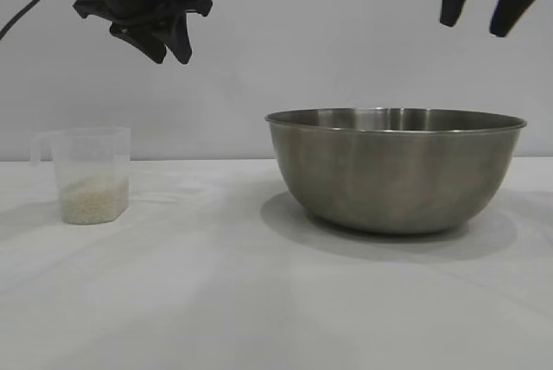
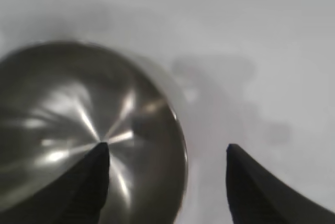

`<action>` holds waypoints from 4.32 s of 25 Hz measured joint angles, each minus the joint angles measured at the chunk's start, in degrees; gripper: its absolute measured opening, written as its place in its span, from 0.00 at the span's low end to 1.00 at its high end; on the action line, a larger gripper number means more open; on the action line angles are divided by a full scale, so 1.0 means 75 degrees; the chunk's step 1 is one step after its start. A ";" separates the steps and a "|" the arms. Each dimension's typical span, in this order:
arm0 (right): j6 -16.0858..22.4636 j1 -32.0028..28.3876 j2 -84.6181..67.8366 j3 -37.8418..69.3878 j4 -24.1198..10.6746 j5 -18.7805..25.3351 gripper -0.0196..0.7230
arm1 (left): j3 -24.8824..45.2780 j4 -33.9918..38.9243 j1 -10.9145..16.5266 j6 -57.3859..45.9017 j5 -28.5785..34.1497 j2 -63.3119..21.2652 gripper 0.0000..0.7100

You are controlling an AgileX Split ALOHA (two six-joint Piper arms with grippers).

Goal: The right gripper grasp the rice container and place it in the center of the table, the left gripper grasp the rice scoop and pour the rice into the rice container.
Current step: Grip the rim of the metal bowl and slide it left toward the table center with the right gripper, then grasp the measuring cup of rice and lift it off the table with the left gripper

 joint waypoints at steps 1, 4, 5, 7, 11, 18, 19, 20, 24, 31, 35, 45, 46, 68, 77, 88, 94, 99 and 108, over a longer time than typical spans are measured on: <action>0.0070 0.0000 0.0000 0.0000 0.0001 0.0099 0.58 | 0.0000 0.0000 0.0000 0.0000 0.0007 -0.0013 0.36; 0.0172 0.0000 0.0117 0.0000 -0.0047 0.0228 0.58 | 0.0000 0.0000 0.0000 0.0000 0.0020 -0.0122 0.36; 0.0214 0.0000 0.0239 0.0000 -0.0059 0.0242 0.58 | 0.0000 0.0000 0.0000 0.0000 0.0020 -0.0156 0.36; 0.0247 0.0000 0.0543 0.0000 -0.0059 0.0234 0.58 | 0.0000 0.0000 0.0000 0.0000 0.0020 -0.0172 0.36; 0.0279 0.0000 0.1111 0.0000 -0.0085 0.0234 0.58 | 0.0000 0.0000 0.0000 0.0000 0.0020 -0.0192 0.36; 0.0295 0.0000 0.1760 0.0000 -0.0085 0.0208 0.58 | 0.0000 0.0000 0.0000 0.0000 0.0039 -0.0192 0.36; 0.0295 0.0000 0.1818 0.0000 -0.0105 0.0190 0.58 | 0.0000 0.0000 0.0000 0.0000 0.0039 -0.0192 0.36; 0.0295 0.0000 0.1860 0.0000 -0.0139 0.0190 0.58 | 0.0000 0.0000 0.0000 0.0000 0.0039 -0.0192 0.36; 0.0295 0.0000 0.1908 0.0000 -0.0348 0.0179 0.23 | 0.0000 0.0000 0.0000 0.0000 0.0039 -0.0192 0.36; 0.0310 0.0000 0.1908 0.0000 -0.0465 0.0179 0.03 | 0.0000 0.0000 0.0000 0.0000 0.0039 -0.0205 0.36; 0.0310 0.0000 0.1908 0.0000 -0.0201 0.0179 0.03 | 0.0000 0.0000 0.0000 0.0000 0.0039 -0.0205 0.36; 0.0310 0.0693 0.1908 0.0000 -0.0030 0.0160 0.03 | 0.0000 0.0000 0.0000 0.0000 0.0039 -0.0205 0.36; 0.0310 0.0693 0.1908 0.0000 -0.0009 0.0160 0.03 | 0.0000 0.0000 0.0000 0.0000 0.0039 -0.0205 0.36; 0.0289 0.0679 0.0489 0.0000 -0.0209 0.0117 0.71 | 0.0000 0.0000 0.0000 0.0000 0.0045 -0.0205 0.36; -0.0426 0.0679 -0.2597 0.4444 -0.0209 -0.4059 0.71 | 0.0000 0.0000 0.0000 0.0000 0.0160 -0.0205 0.36; -0.0766 0.0679 -0.6468 0.7207 0.0179 -0.4302 0.71 | 0.0000 0.0000 0.0000 0.0000 0.0170 -0.0205 0.36; -0.0683 0.0679 -0.8169 0.8266 0.0390 -0.3428 0.71 | 0.0000 0.0000 0.0000 0.0000 0.0170 -0.0205 0.36; -0.0205 0.0679 -0.9664 0.8678 0.0272 -0.2428 0.71 | 0.0000 0.0000 0.0000 0.0000 0.0170 -0.0205 0.36; 0.1322 0.0679 -1.2141 0.9232 -0.1190 -0.1857 0.71 | 0.0000 0.0000 0.0000 0.0000 0.0170 -0.0205 0.36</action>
